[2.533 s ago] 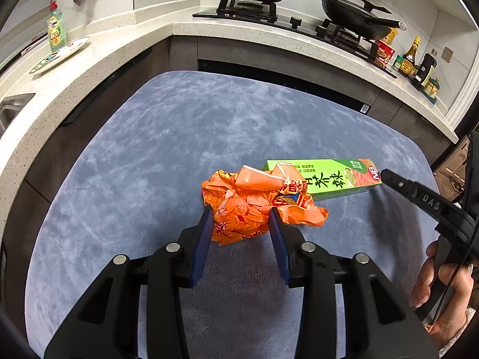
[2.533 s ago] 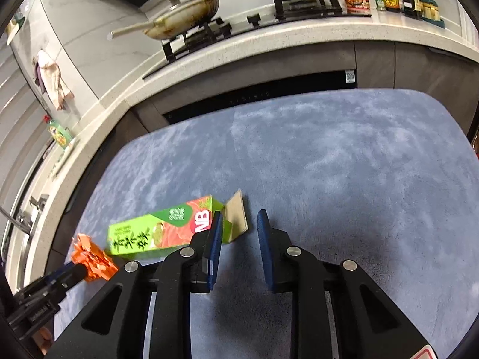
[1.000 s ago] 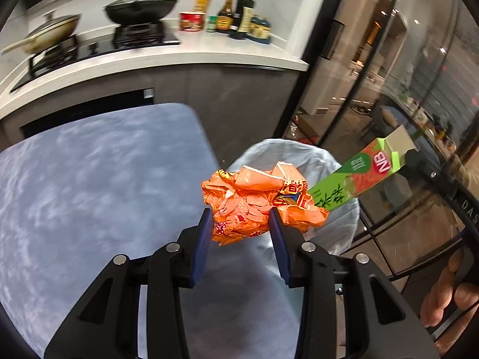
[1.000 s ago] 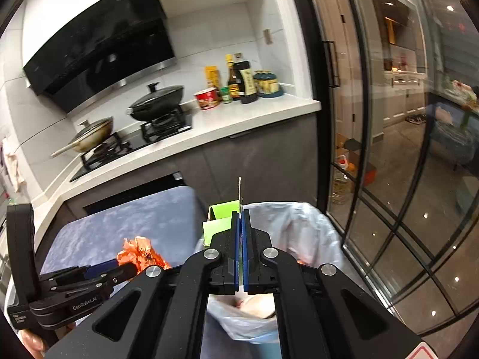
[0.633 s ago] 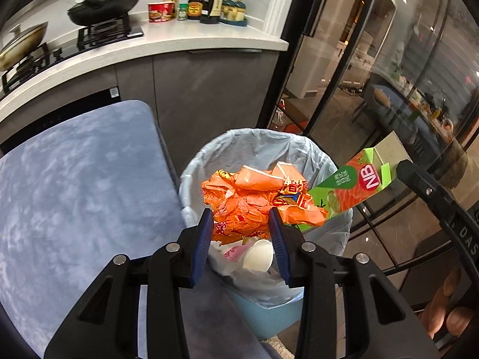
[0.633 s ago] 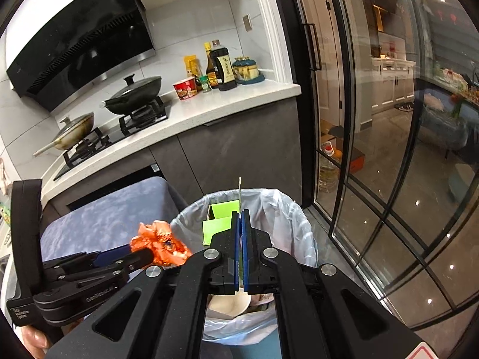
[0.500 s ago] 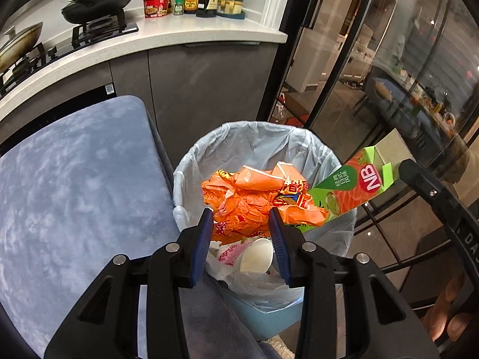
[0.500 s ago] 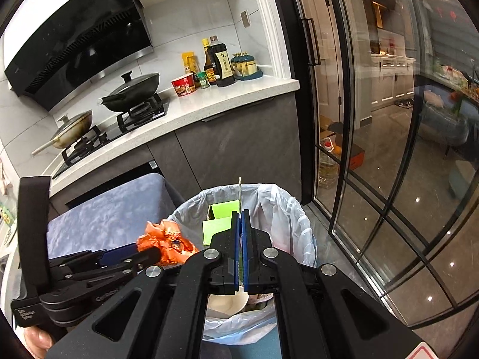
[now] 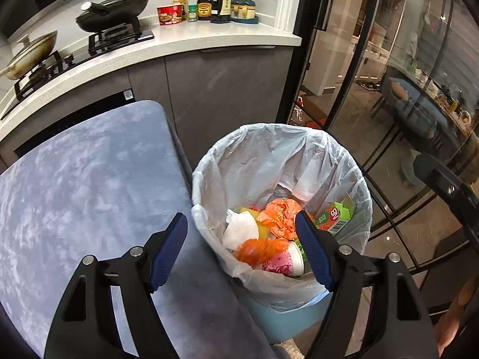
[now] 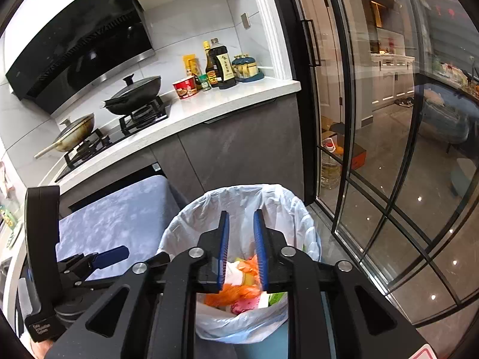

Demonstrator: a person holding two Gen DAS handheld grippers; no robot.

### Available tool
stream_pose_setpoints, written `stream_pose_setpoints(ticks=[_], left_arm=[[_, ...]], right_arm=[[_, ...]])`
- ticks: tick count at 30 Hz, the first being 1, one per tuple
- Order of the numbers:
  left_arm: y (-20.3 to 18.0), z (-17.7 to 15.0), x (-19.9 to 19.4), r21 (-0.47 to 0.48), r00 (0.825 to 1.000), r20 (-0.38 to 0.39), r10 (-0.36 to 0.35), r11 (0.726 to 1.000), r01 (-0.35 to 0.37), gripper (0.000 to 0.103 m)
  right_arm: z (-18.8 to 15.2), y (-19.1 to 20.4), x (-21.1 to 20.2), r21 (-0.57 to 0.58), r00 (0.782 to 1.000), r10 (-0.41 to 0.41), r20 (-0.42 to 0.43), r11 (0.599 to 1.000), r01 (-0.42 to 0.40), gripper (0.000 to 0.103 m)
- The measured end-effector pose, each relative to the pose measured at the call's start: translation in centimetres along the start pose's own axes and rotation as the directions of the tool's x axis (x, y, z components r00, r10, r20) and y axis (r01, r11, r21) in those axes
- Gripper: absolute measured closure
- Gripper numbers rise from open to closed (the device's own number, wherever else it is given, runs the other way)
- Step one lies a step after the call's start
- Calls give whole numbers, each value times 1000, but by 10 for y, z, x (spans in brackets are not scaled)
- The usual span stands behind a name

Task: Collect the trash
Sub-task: 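Carry the wrapper and green box over the bin and release both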

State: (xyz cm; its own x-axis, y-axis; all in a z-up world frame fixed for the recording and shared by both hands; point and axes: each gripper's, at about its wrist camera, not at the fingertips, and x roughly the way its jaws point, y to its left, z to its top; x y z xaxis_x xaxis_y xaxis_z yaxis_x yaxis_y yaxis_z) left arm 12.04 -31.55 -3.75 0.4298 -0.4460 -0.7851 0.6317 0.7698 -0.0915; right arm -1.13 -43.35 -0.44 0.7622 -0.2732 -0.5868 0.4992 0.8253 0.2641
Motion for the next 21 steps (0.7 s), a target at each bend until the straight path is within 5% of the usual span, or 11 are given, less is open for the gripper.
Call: stream_pose_setpoints(ticks=[11,14,21], left_arm=[[12,-17,-45,-41,998,43,35,999,-33,32],[15,-26,-59,-43,996,53,66,997,-63,32],[27,-47,-91,-74,993,54,104,992,-100,27]], right_arm=[[-17,21,-31,-21,999,40,-19,999,-41,80],[-21,27,-41,-30,998,51,-34,998,-52,71],[-35,46,-64,-64,996,50,-67,996,-54,67]])
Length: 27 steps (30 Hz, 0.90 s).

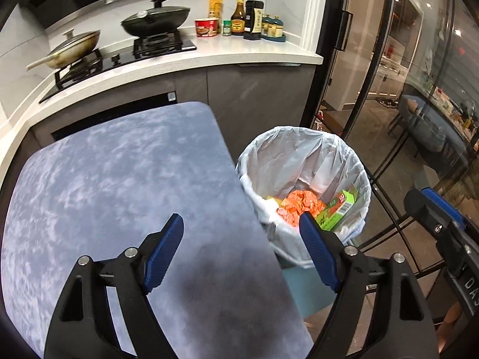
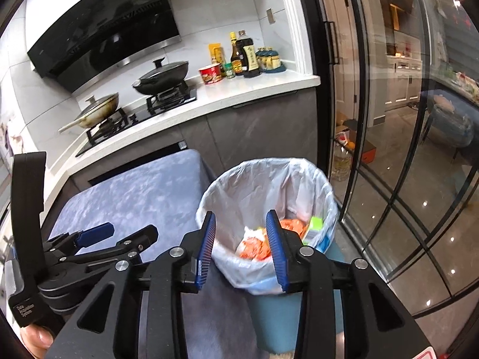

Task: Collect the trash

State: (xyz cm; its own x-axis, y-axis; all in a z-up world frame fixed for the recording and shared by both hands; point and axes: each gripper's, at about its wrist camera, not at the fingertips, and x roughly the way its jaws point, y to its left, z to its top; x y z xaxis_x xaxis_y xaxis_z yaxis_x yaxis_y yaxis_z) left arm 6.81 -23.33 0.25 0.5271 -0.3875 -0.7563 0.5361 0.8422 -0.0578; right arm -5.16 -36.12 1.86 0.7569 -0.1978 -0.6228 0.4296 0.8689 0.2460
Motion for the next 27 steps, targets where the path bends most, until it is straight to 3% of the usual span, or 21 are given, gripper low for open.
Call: stream_pose_setpoints(ticks=[6,16,23,27], left_arm=[[12,-21,-21,-19,999,-14,47,999,-47,27],[23,-48,-45,-36,995,-44,87,995,-89,20],[27,-60,-55,-46,993,-59,106,993,-109,17],[31,-66,-57,-54,990,-74,118,991,-122,15]], right_arm=[[-17,12,-13,-23,999,2,-46,1000,-3,58],[-37,23,-27,-42,993,20,-113,999,-25,54],[-46,27,-35,-53,993,20,-119,998,-27,49],[-50,32,-37,-77,993,3,-115,997,-12,42]])
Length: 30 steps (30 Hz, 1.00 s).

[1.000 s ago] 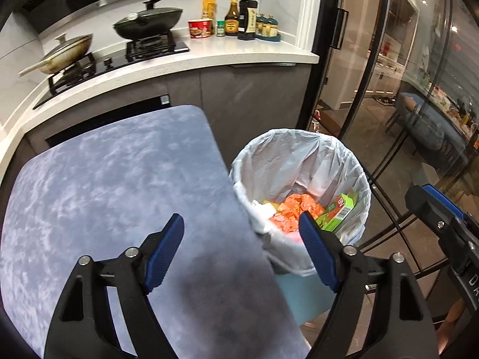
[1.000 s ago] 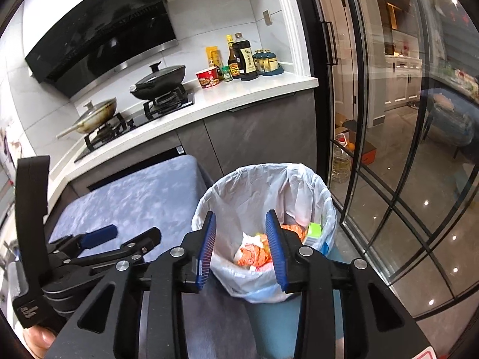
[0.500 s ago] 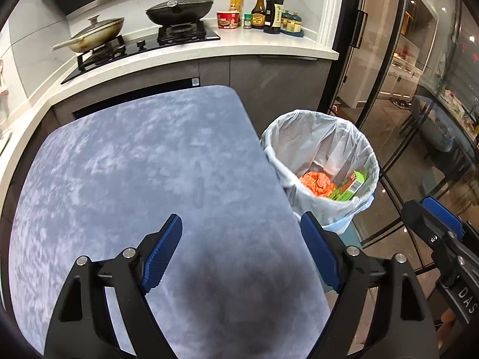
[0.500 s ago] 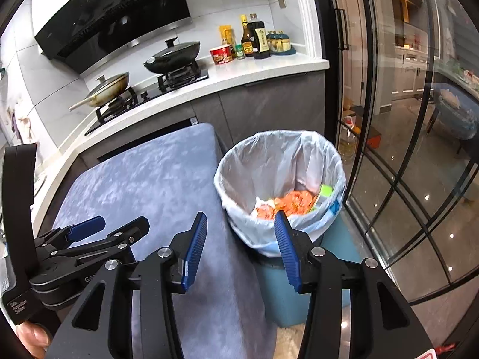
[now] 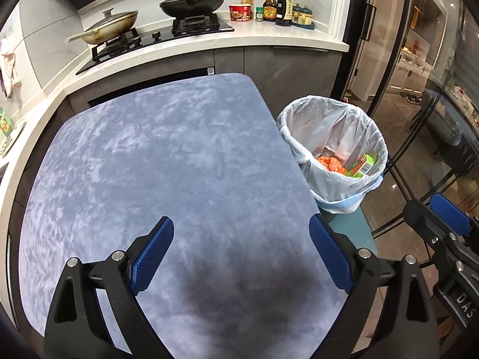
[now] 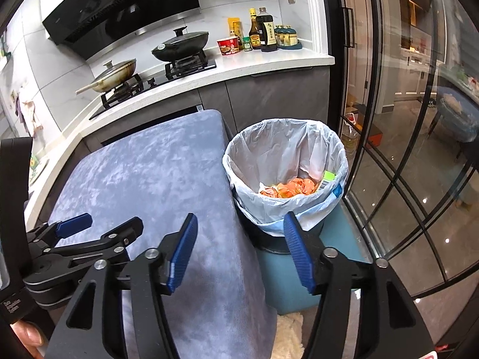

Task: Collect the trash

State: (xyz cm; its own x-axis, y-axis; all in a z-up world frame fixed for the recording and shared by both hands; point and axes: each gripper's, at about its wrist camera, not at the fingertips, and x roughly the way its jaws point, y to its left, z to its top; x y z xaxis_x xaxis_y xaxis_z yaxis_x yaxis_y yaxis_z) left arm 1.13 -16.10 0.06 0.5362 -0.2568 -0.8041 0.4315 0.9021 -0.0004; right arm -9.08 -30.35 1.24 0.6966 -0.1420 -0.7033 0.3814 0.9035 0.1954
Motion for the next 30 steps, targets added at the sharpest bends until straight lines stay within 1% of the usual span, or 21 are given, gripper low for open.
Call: stream_pose_setpoints(ticks=[5,10,11,12,17,19,20,26,27,30], left_arm=[[3,-4,-1,0,1000,-7,10,1000,-10,15],[3,-6,-1,2,1000,-13,15,1000,-15,14],[3,-7,0,1,1000,-15,15,1000,-15,14],[3,-7,0,1,1000,-17,15,1000,-15,13],[2,-11,2,0,999,-25,22,1000,-22,12],[1,-12,3,3,999,-31,25,1000,-25,12],[1,-13,3,3,999,-32,26,1000,-25,12],[0,-14,4,2,999,-34,26,1000,-26,11],[1,-15,4,-1,999,-35,31,1000,-31,11],[1,-17,7,-8,999,-44,30,1000,-30,11]], right_arm=[[-4,3,2,-10,1000,-2,-7,1000,2,36],[-7,2,4,-18,1000,-15,-19,1000,15,25],[-8,3,4,-20,1000,-19,-21,1000,19,21],[-8,2,5,-20,999,-21,-23,1000,21,19],[-9,0,7,-20,999,-34,-29,999,33,18],[-9,0,9,-19,999,-36,-32,999,36,15],[-9,-1,10,-18,999,-34,-33,999,34,12],[-13,-3,12,-22,998,-40,-42,999,39,12],[-13,-3,12,-23,998,-43,-40,999,42,5],[-14,-5,12,-26,998,-48,-35,999,47,7]])
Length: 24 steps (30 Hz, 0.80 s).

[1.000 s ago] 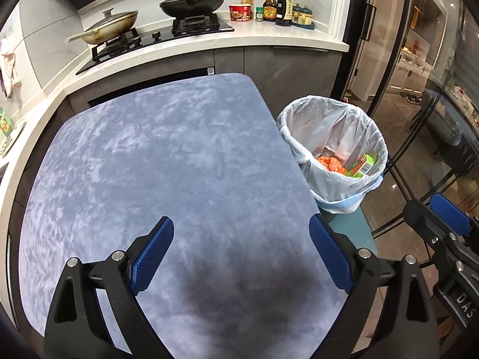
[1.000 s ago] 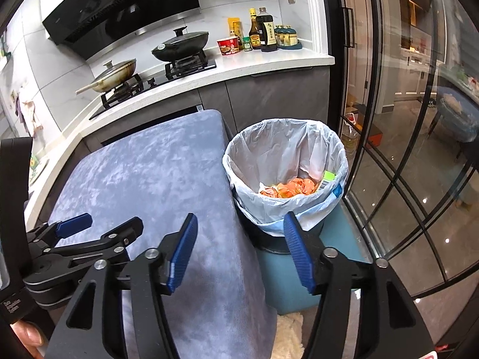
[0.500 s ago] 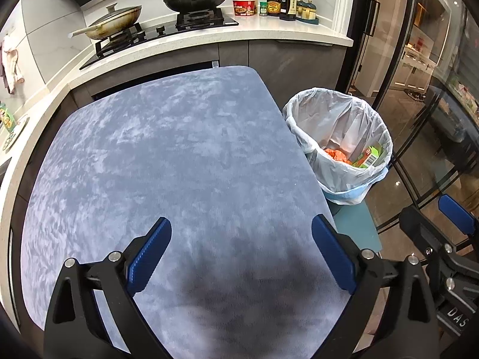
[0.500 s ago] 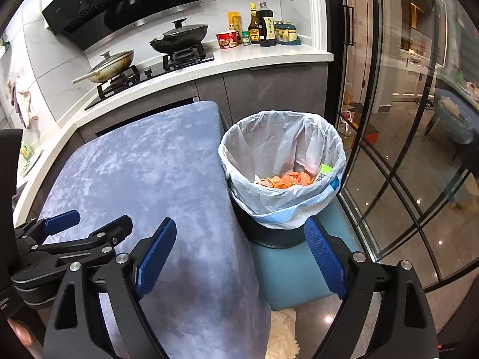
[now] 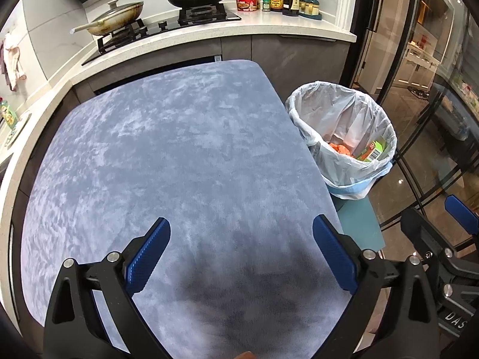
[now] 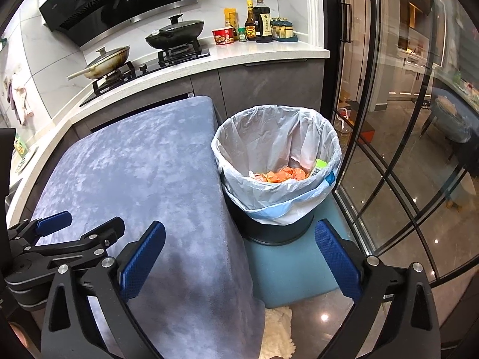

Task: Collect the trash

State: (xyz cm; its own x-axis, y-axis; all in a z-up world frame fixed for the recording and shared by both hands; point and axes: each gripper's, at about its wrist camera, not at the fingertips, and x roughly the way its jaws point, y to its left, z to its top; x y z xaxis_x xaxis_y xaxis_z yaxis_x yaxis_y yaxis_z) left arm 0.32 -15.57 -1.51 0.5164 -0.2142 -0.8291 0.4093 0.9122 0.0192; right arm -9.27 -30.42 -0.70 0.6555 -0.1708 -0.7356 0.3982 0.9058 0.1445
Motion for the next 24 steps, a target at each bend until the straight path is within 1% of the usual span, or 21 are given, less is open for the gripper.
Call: stream_pose_setpoints(ticks=[18,24], left_arm=[[-7,-1,6,6,1000,-6,29,1000,-29,11],[-6,0,4,0,999,7,47,999,-47,11]], right_arm=[[-1,-10,10,-7,1000,-11,-10,1000,11,7],[0,-9,11,-17,1000,-11,-7,1000,11,7]])
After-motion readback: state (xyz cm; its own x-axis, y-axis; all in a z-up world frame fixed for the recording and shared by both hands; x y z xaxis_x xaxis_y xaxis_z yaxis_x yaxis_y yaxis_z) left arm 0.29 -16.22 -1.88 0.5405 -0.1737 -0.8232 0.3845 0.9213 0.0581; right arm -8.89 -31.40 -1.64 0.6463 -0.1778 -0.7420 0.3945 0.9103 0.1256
